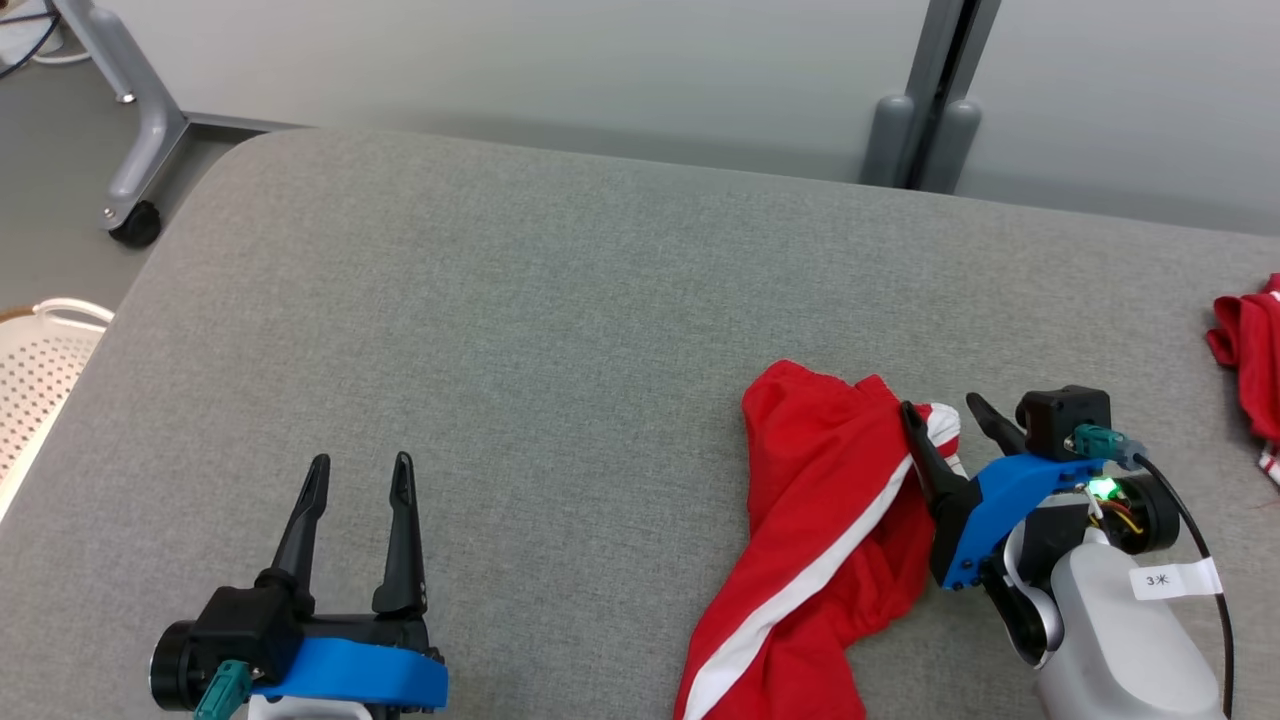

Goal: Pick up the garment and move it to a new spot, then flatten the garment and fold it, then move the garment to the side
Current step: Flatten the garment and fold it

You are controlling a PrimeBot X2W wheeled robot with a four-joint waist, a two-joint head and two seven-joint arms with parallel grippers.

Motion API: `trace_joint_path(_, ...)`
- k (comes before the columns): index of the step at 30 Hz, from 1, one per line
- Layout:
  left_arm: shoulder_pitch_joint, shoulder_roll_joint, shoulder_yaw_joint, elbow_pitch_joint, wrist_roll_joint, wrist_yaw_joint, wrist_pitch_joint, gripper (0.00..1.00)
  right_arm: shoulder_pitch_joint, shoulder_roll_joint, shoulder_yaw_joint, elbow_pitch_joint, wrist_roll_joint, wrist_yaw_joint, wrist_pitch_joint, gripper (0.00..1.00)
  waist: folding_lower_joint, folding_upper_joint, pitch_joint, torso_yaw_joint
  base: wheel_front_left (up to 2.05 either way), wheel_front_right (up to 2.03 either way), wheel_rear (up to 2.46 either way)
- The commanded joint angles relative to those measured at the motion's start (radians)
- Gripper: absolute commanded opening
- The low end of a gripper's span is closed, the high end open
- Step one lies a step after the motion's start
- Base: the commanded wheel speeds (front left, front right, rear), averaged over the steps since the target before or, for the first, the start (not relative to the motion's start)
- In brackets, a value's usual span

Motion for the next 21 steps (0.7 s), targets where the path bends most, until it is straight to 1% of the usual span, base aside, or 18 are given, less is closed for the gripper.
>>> trace_joint_path(1, -0.015, -0.001, -0.003, 0.0, -0.004, 0.005, -0.004, 1.0, -0.022, -0.006, -0.005, 0.032, -0.007, 0.0, -0.007, 1.0, -0.0001, -0.0002, 0.011, 0.012, 0.0, 0.0, 0.0)
trace_joint_path(6, -0.024, -0.001, -0.009, 0.003, -0.008, 0.009, -0.005, 1.0, -0.031, 0.004, -0.008, 0.125, 0.015, 0.0, -0.033, 1.0, -0.0001, -0.0002, 0.017, 0.02, 0.0, 0.0, 0.0)
trace_joint_path(10, -0.026, -0.001, -0.011, 0.007, -0.006, 0.012, -0.005, 1.0, -0.04, 0.013, 0.005, 0.17, 0.046, 0.0, -0.052, 1.0, -0.0001, -0.0002, 0.015, 0.017, 0.0, 0.0, 0.0)
trace_joint_path(11, -0.028, -0.001, -0.013, 0.008, -0.006, 0.011, -0.004, 1.0, -0.042, 0.014, 0.012, 0.176, 0.05, 0.0, -0.063, 0.93, -0.0001, -0.0002, 0.014, 0.017, 0.0, 0.0, 0.0)
trace_joint_path(12, -0.031, -0.001, -0.014, 0.008, -0.006, 0.011, -0.005, 1.0, -0.046, 0.015, 0.018, 0.181, 0.053, 0.0, -0.072, 0.35, -0.0001, -0.0002, 0.014, 0.016, 0.0, 0.0, 0.0)
trace_joint_path(13, -0.033, -0.001, -0.017, 0.009, -0.006, 0.011, -0.004, 1.0, -0.049, 0.016, 0.025, 0.187, 0.055, 0.0, -0.079, 0.07, -0.0001, -0.0002, 0.014, 0.017, 0.0, 0.0, 0.0)
trace_joint_path(14, -0.035, -0.001, -0.02, 0.01, -0.006, 0.011, -0.005, 1.0, -0.054, 0.017, 0.033, 0.193, 0.058, 0.0, -0.085, 0.0, -0.0001, -0.0002, 0.013, 0.018, 0.0, 0.0, 0.0)
trace_joint_path(21, -0.036, -0.001, -0.034, 0.018, -0.013, 0.011, -0.005, 1.0, -0.11, 0.025, 0.093, 0.209, 0.082, 0.0, -0.146, 0.0, -0.0001, -0.0002, 0.0, 0.039, 0.0, 0.0, 0.0)
